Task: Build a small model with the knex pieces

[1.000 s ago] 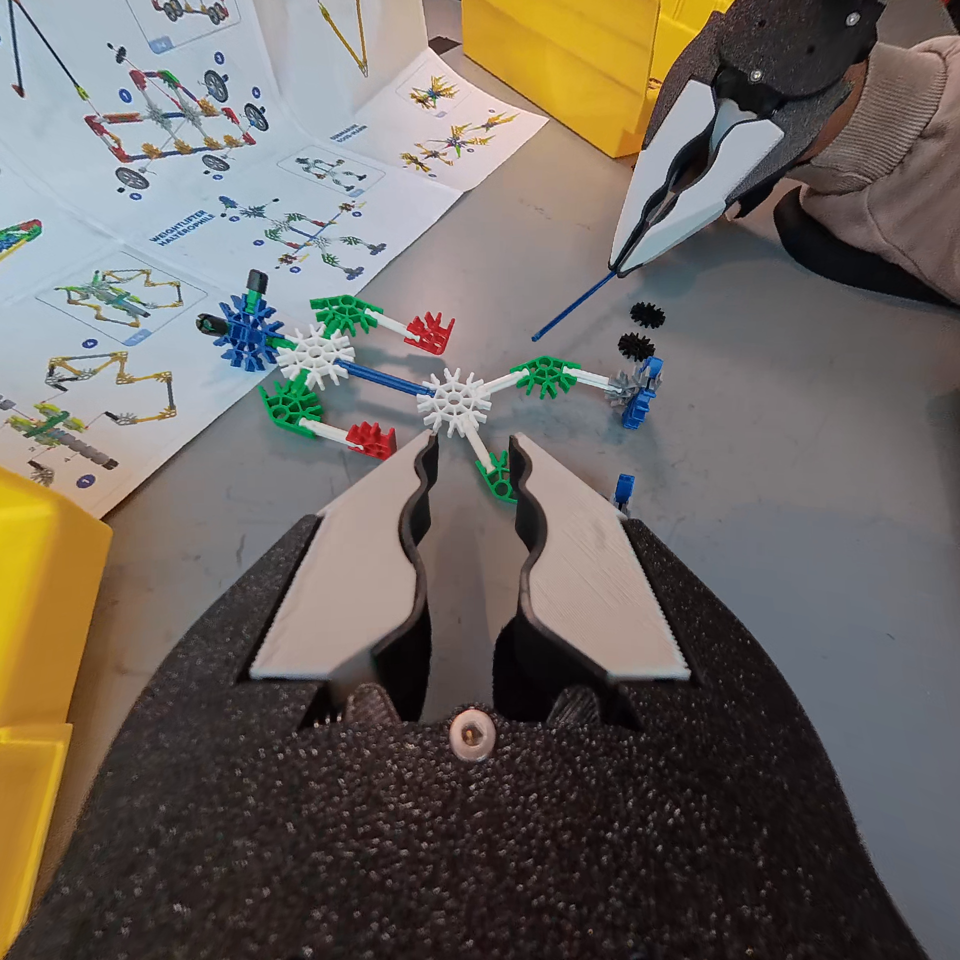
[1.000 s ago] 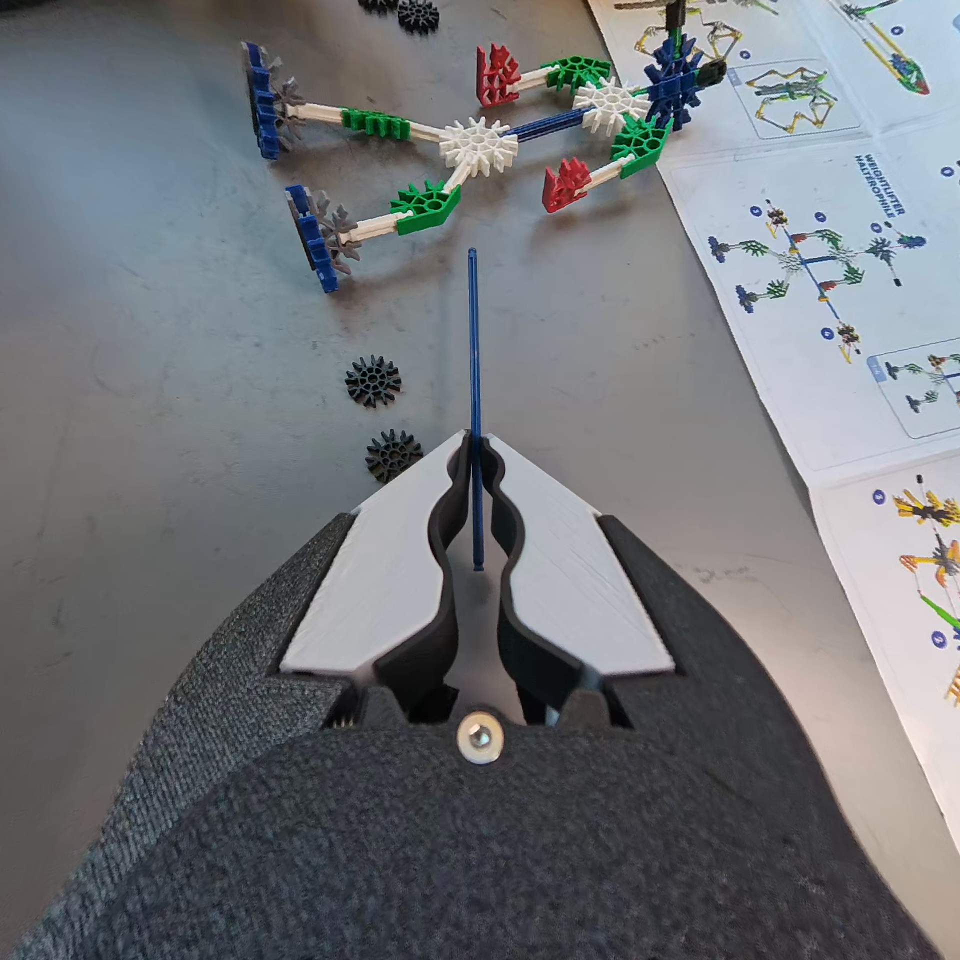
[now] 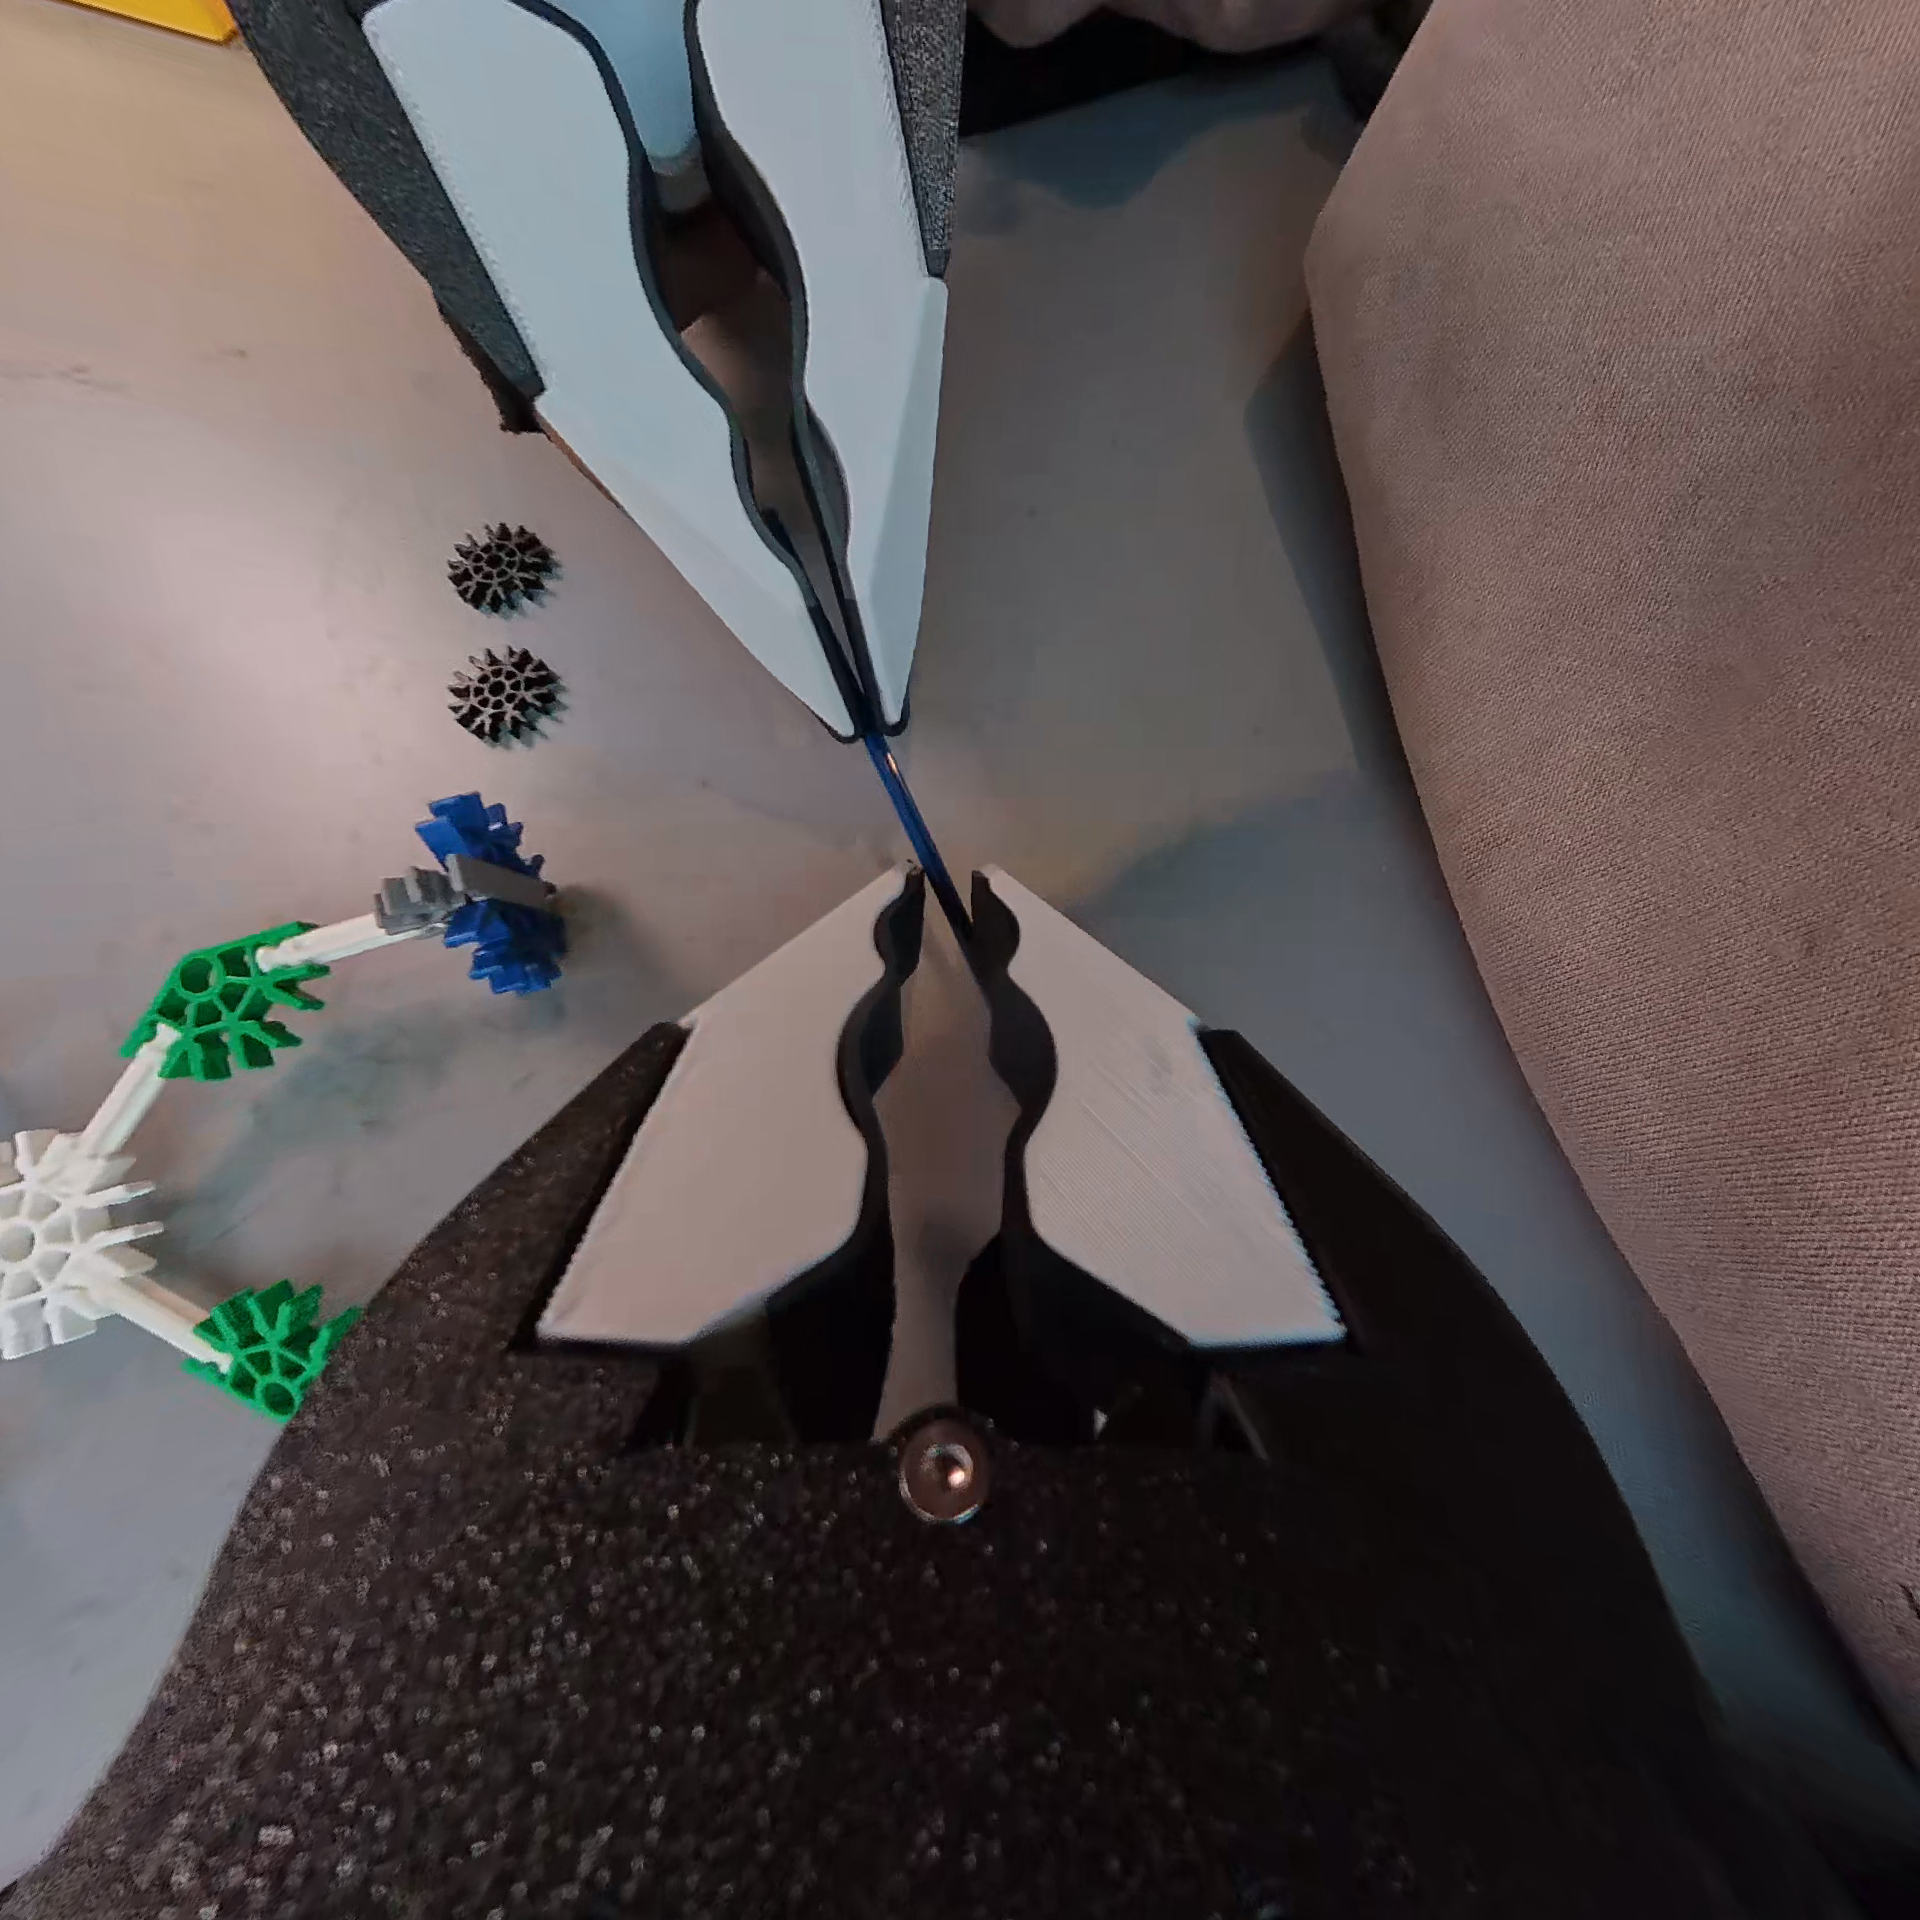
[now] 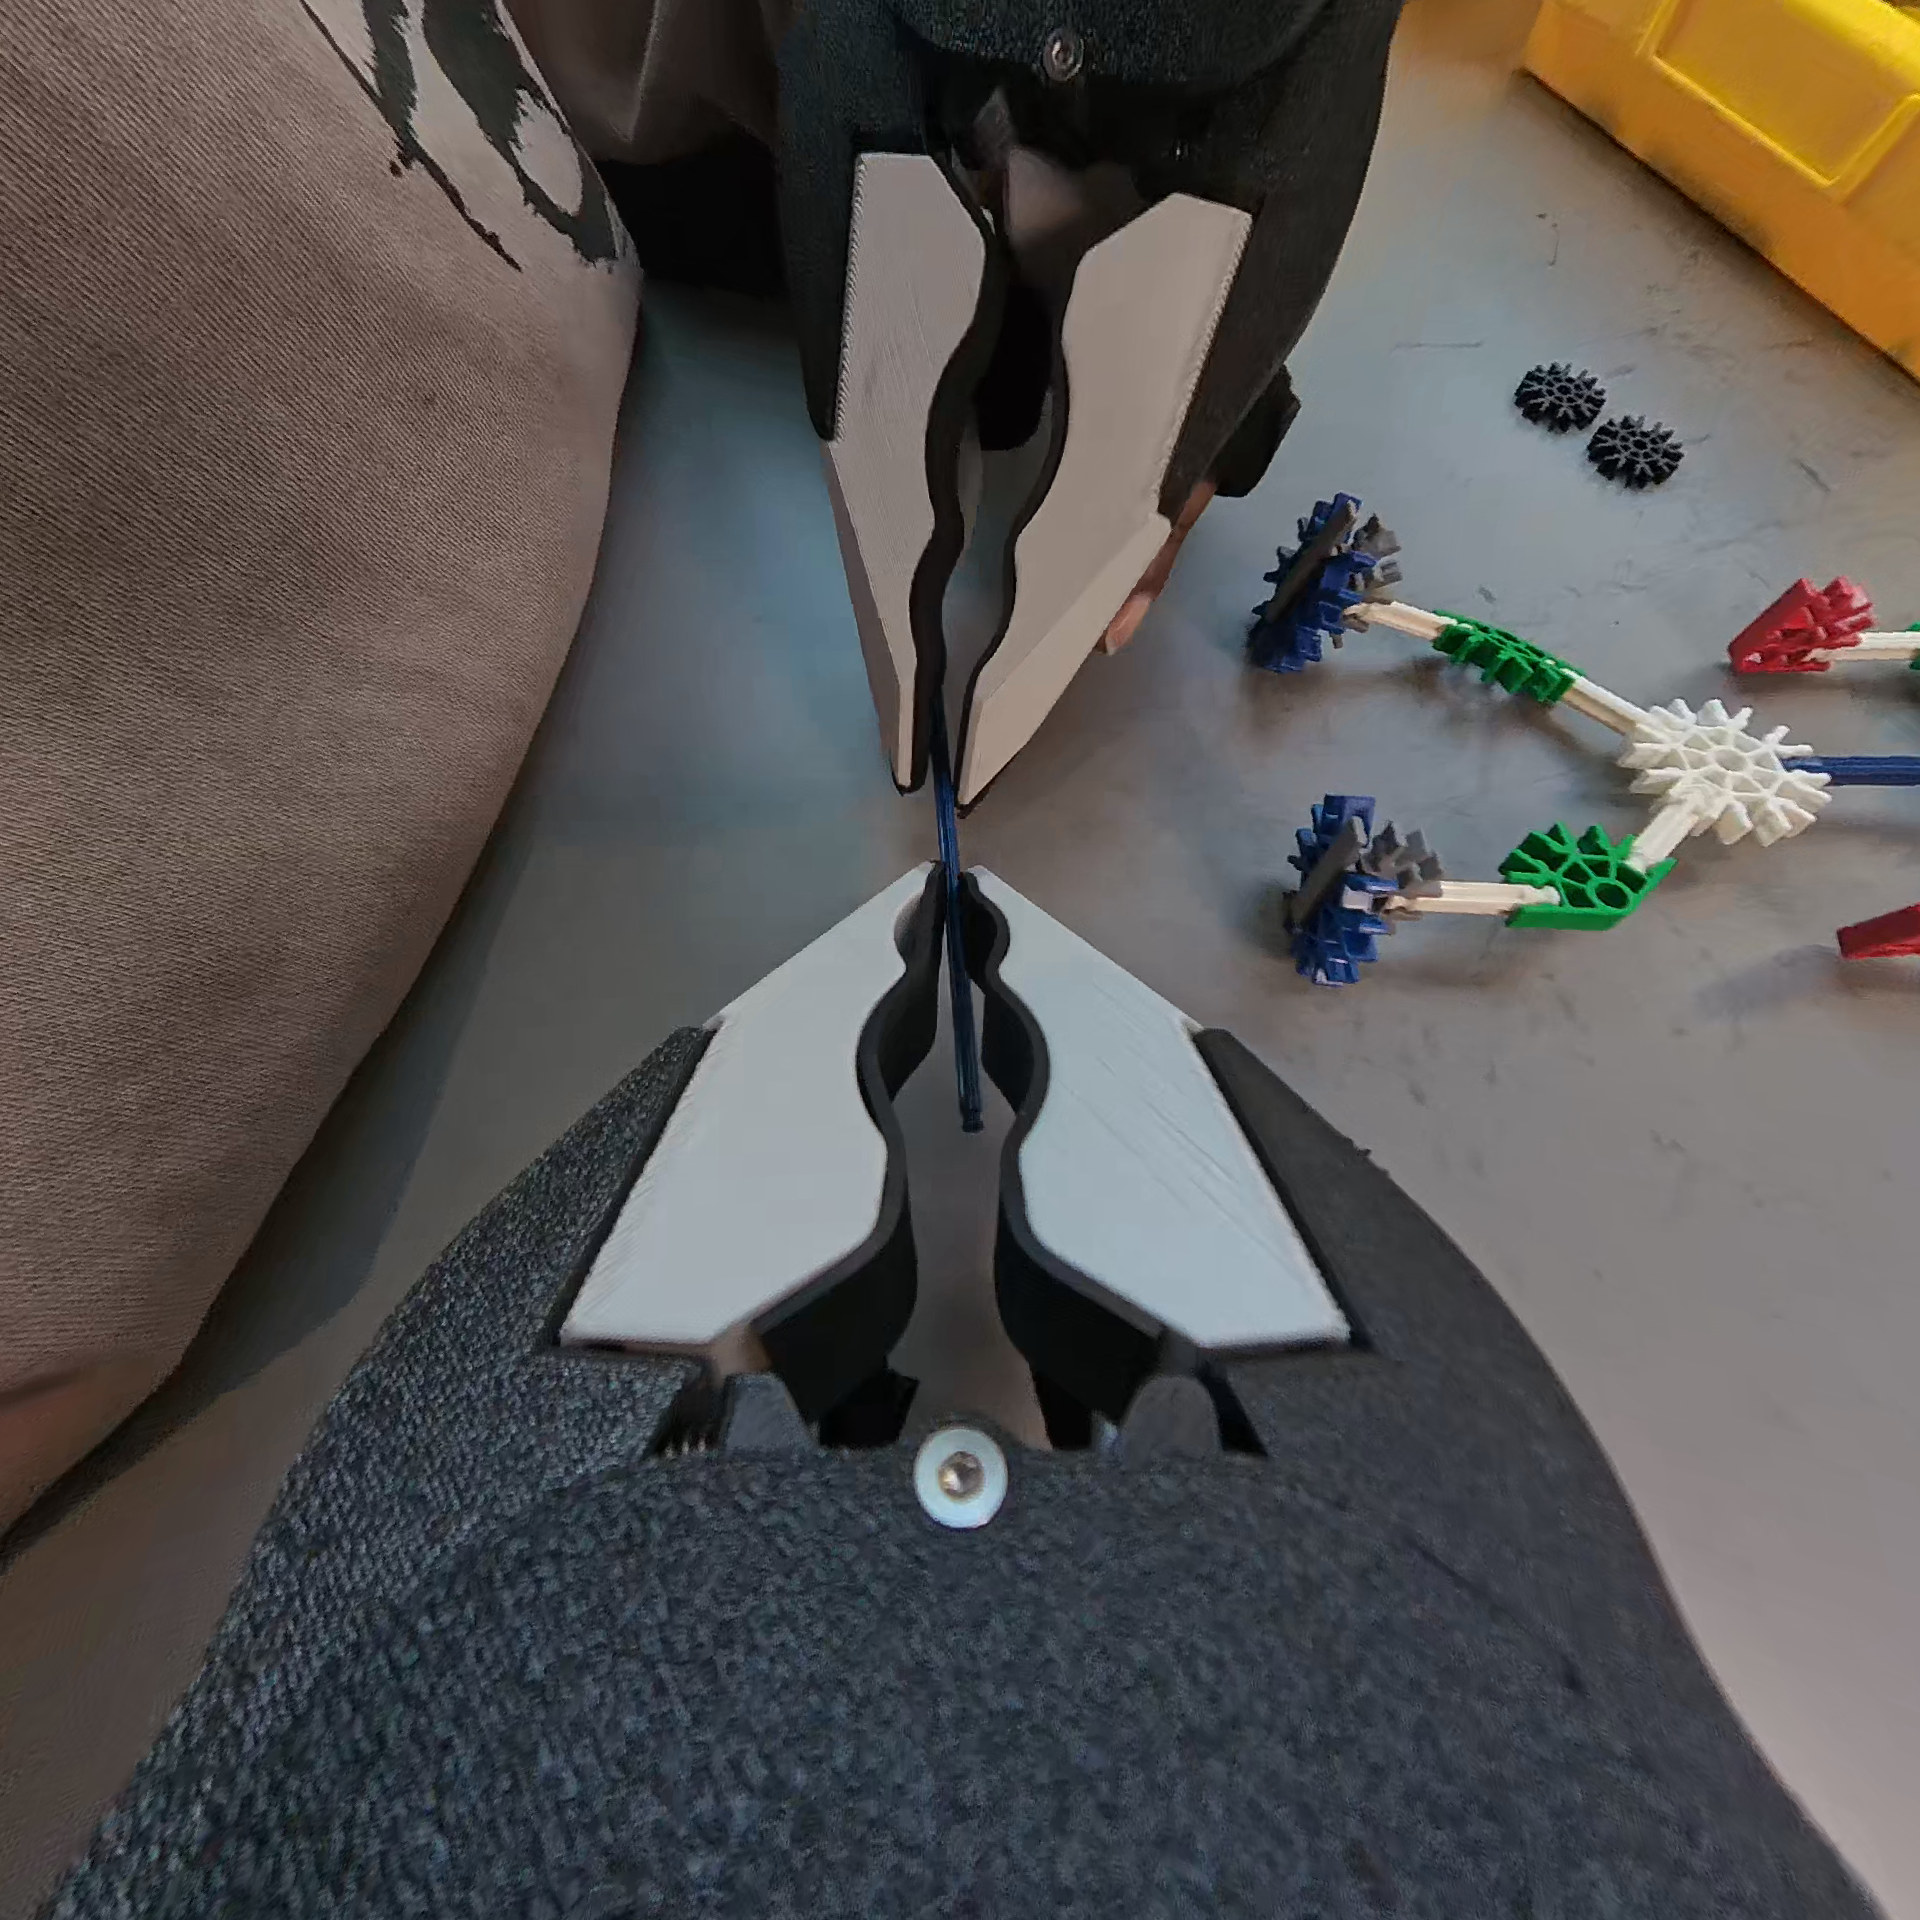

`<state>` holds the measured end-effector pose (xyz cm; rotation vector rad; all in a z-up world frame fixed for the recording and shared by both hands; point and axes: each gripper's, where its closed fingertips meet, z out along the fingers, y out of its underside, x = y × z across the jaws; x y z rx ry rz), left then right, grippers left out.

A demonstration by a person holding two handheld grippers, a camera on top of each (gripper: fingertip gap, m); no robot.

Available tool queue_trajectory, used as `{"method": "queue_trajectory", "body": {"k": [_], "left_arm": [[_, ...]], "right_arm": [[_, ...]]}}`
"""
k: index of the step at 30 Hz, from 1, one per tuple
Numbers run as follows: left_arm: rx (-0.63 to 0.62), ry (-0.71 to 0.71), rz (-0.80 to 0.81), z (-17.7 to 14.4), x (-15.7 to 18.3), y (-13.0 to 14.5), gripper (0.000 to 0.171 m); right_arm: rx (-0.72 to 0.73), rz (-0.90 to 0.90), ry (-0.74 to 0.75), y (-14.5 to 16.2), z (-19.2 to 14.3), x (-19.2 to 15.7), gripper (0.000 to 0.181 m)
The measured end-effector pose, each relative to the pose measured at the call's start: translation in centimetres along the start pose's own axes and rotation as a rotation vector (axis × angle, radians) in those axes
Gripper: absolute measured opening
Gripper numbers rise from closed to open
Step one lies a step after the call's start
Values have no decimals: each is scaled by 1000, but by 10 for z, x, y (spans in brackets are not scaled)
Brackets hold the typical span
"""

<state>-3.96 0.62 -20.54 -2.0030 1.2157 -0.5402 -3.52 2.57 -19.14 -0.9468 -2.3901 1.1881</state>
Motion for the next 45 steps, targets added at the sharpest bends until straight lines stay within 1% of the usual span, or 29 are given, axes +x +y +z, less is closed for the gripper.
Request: {"method": "queue_trajectory", "body": {"k": [7, 13, 15, 17, 19, 22, 25, 27, 30, 33, 41, 45], "left_arm": [[-37, -32, -35, 1, -8, 7, 2], [-76, -45, -81, 1, -12, 13, 2], [-90, -53, -93, 0, -14, 17, 1], [-87, -65, -116, -1, -18, 18, 1], [-78, -78, -136, -4, -22, 19, 2], [-66, -97, -159, -8, -27, 19, 1], [-60, -113, -177, -10, -32, 21, 1], [-57, -112, -184, -10, -33, 21, 1], [-65, -114, -183, -9, -33, 22, 1], [-72, -114, -180, -7, -33, 23, 1], [-57, -98, -203, -4, -34, 23, 2], [-49, -100, -212, -3, -36, 22, 2]], "right_arm": [[-2, 2, -4, 1, 4, 0, 0], [-36, -9, 34, 7, 6, 5, 0], [-40, 1, 54, 9, 2, 10, 9], [-39, 27, 86, 12, -9, 20, 17], [-51, 51, 166, 19, -30, 37, 21], [-106, 139, 271, 45, -62, 62, 28], [-175, 234, 293, 76, -75, 70, 38], [-219, 244, 288, 87, -73, 69, 38], [-225, 223, 285, 82, -65, 68, 36], [-234, 236, 299, 79, -59, 70, 29], [-246, 311, 316, 77, -55, 71, 21], [-246, 291, 314, 76, -55, 70, 21]]}}
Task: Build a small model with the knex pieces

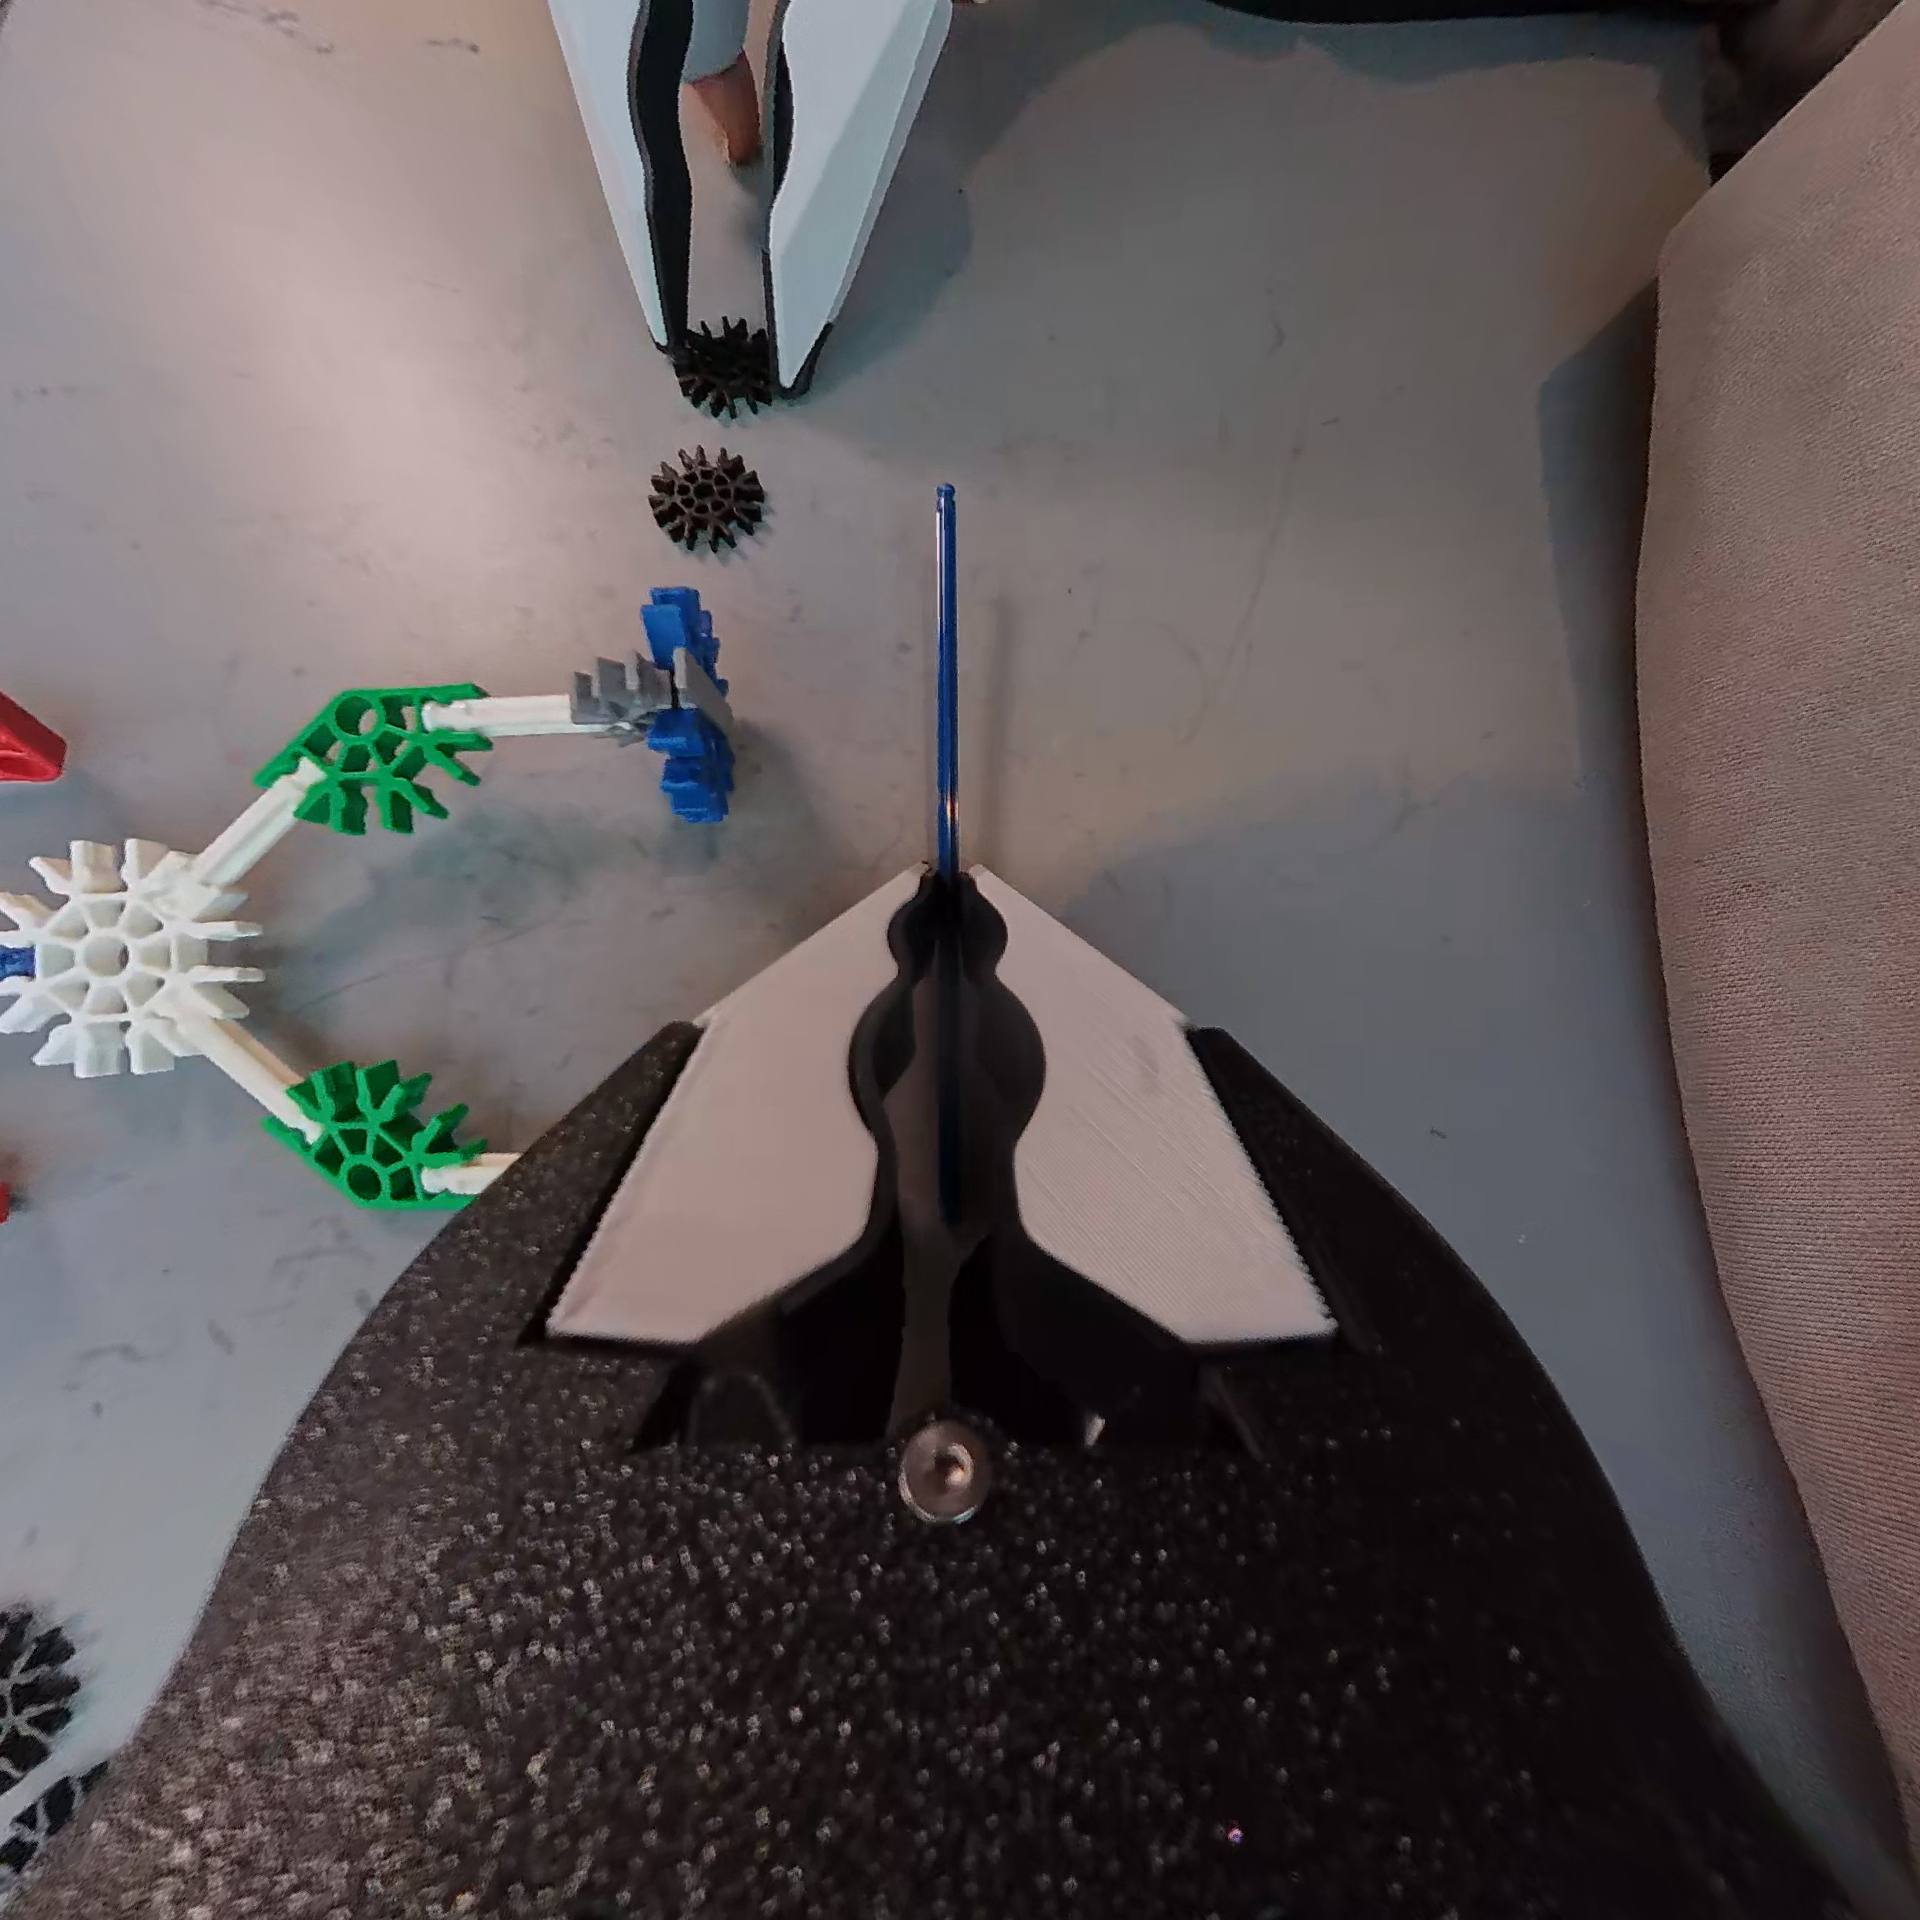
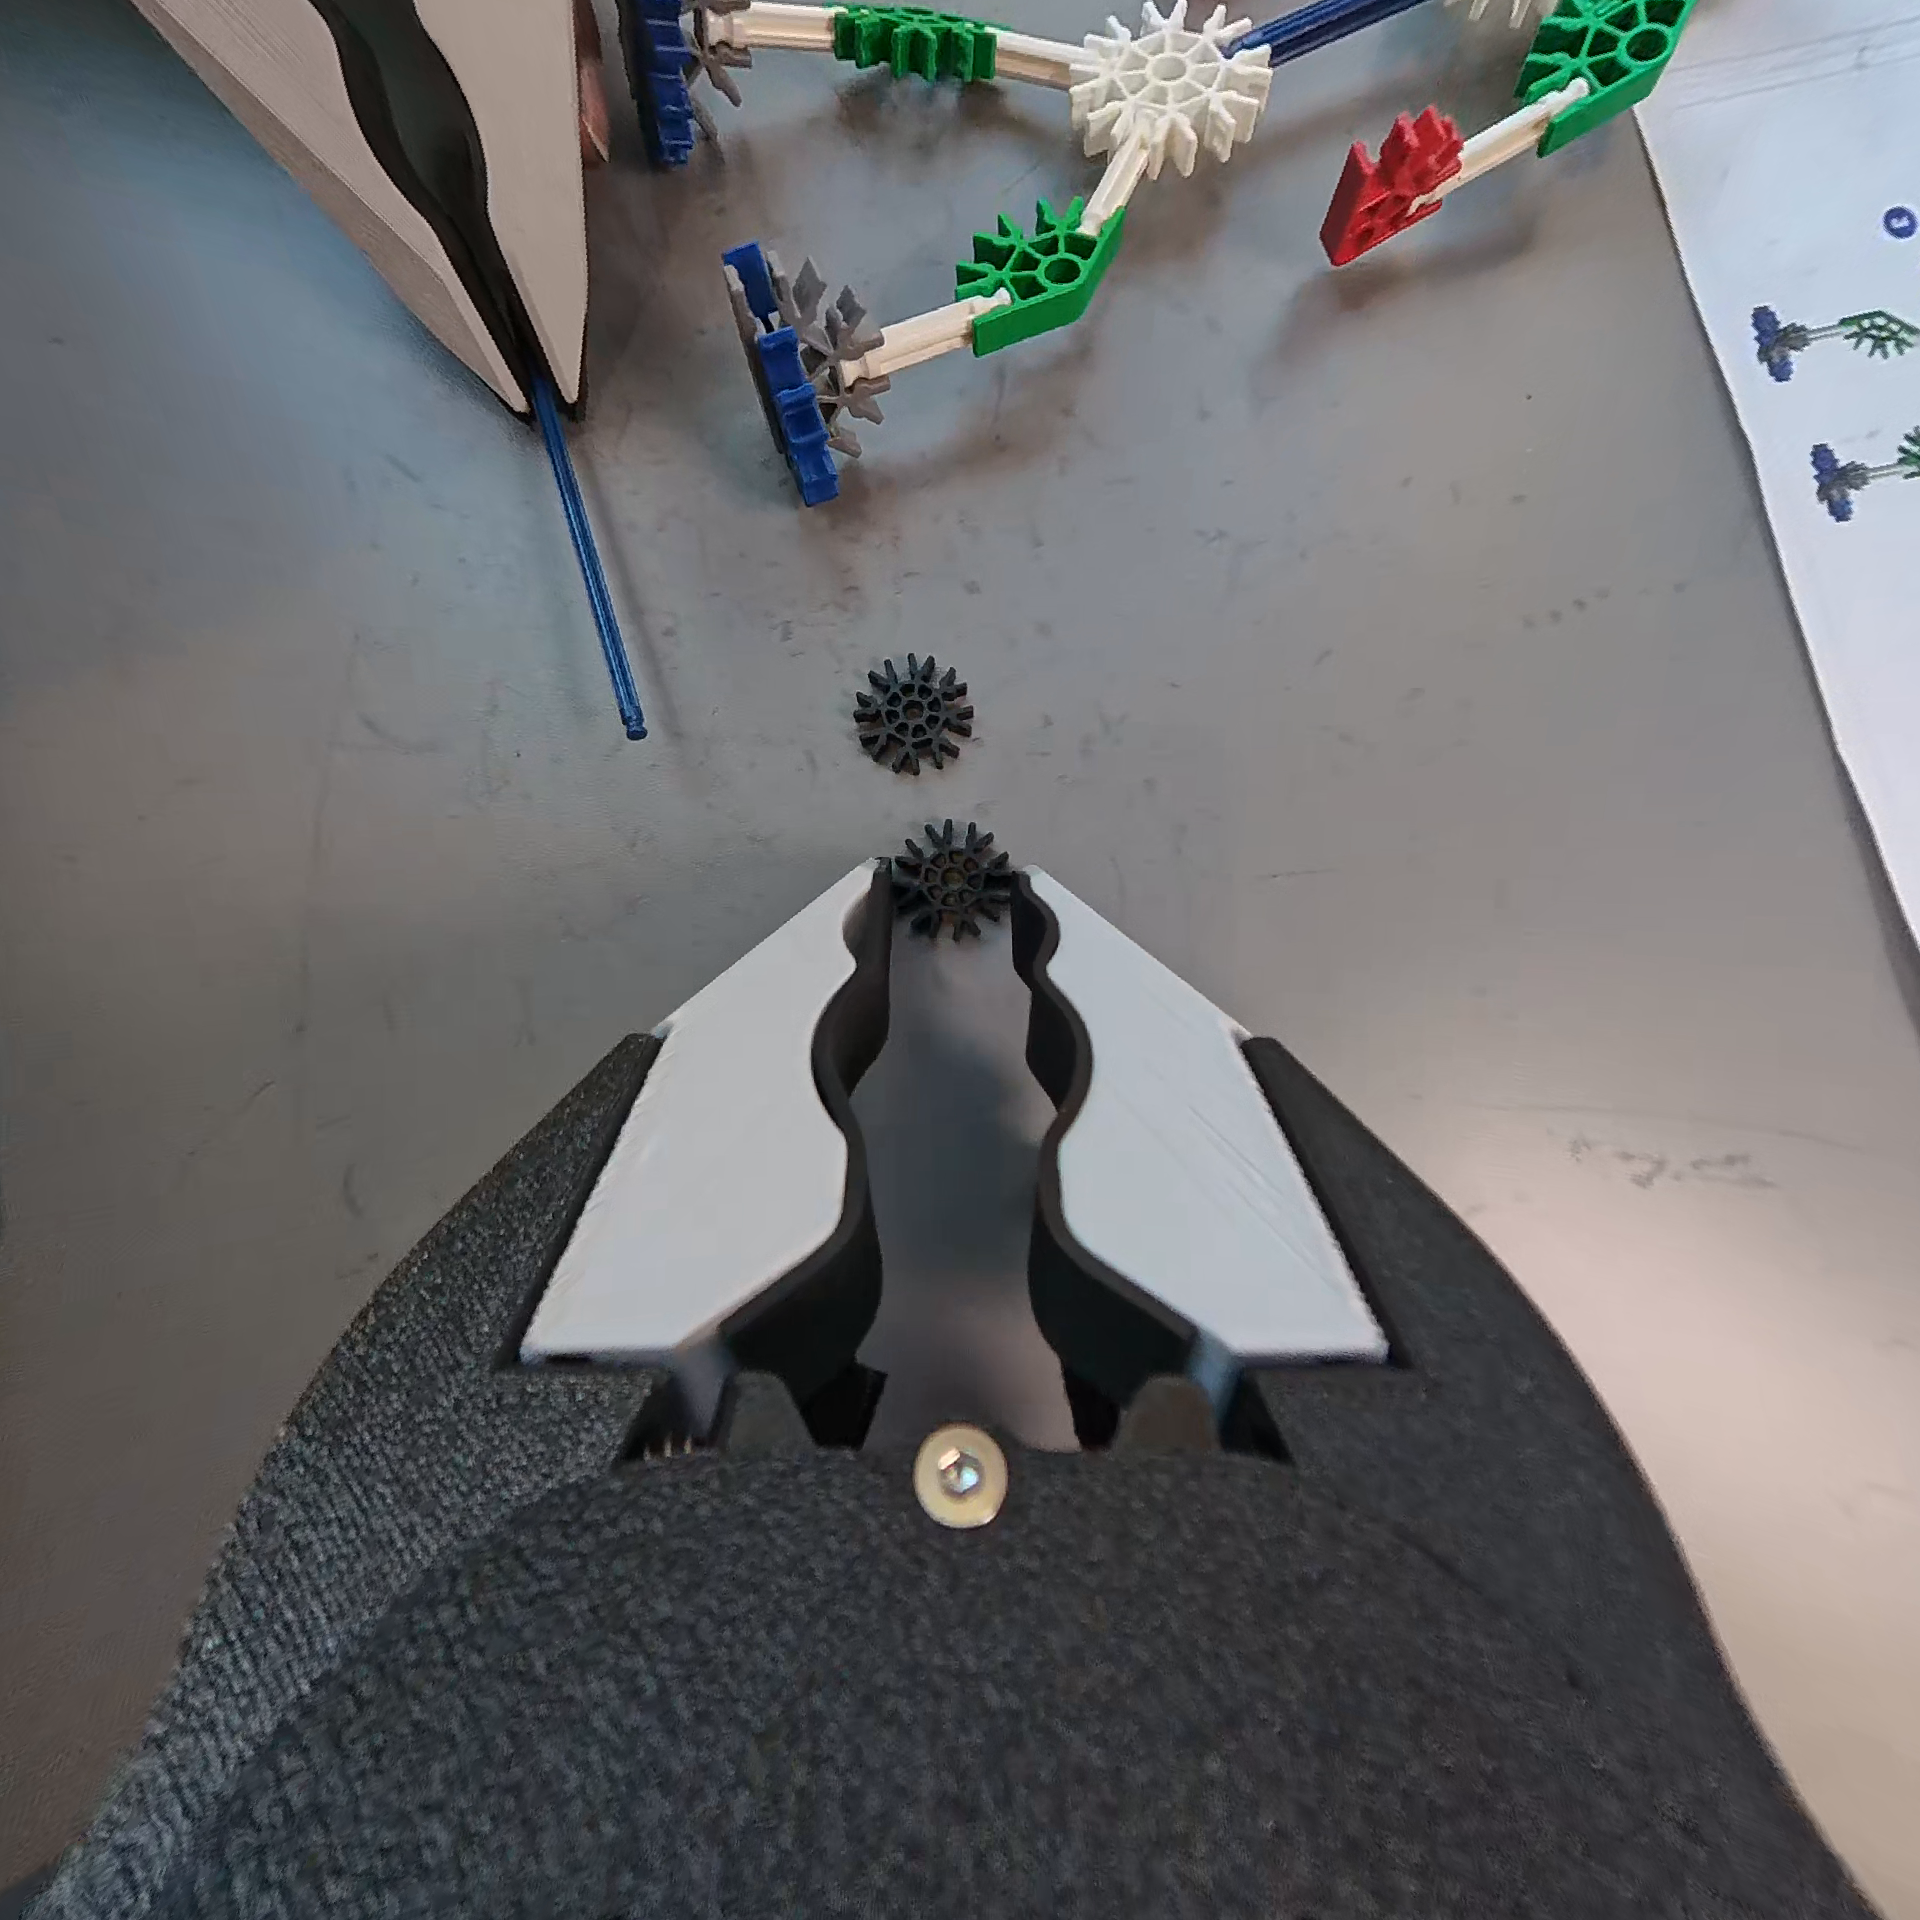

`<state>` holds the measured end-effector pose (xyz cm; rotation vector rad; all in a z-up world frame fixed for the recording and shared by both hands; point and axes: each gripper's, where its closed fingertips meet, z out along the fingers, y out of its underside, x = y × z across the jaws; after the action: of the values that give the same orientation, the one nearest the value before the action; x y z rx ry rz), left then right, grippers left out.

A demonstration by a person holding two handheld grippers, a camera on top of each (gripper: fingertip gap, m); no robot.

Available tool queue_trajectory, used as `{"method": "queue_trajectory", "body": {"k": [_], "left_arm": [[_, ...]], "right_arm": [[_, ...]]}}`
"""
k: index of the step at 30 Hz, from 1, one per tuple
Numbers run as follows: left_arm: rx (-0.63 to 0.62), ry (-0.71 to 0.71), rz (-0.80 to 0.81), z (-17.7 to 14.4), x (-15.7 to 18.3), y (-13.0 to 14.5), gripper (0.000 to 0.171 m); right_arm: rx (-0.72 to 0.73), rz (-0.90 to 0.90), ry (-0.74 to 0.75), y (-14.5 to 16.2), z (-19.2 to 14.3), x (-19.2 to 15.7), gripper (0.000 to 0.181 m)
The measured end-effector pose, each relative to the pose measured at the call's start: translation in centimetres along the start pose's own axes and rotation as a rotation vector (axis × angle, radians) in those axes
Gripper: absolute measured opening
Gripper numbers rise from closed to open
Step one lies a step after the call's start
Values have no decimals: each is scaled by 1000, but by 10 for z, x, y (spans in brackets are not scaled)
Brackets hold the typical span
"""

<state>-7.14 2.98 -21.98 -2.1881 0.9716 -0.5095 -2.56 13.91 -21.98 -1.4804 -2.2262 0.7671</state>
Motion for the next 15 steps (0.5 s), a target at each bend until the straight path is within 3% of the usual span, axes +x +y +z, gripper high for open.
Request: {"method": "queue_trajectory", "body": {"k": [3, 5, 10, 15], "left_arm": [[2, -16, -17, 0, -3, -1, 2], [34, -39, -20, -2, -6, -7, 2], [244, -38, -72, -28, -10, -40, 2], [357, -30, -106, -45, -13, -55, 2]], "right_arm": [[85, -11, -80, -9, -3, -10, 21], [256, -16, -161, -33, -17, -20, 21], [656, 27, -252, -87, -65, -26, 21], [755, 36, -276, -99, -71, -30, 21]]}}
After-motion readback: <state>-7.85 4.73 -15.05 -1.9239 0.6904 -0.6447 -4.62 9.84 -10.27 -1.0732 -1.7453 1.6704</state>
